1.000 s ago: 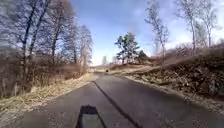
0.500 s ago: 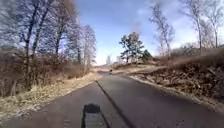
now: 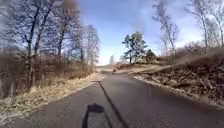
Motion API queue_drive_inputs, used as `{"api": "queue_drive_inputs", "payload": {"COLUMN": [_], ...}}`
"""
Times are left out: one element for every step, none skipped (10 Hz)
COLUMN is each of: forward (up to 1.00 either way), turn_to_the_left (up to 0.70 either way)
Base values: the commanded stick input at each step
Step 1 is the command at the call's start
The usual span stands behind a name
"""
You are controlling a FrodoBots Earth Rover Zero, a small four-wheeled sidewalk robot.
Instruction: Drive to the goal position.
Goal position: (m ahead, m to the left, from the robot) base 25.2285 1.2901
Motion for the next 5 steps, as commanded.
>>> {"api": "queue_drive_inputs", "payload": {"forward": [0.7, 0.7, 0.7, 0.7, 0.7], "turn_to_the_left": [0.0, 0.0, 0.0, 0.0, 0.0]}}
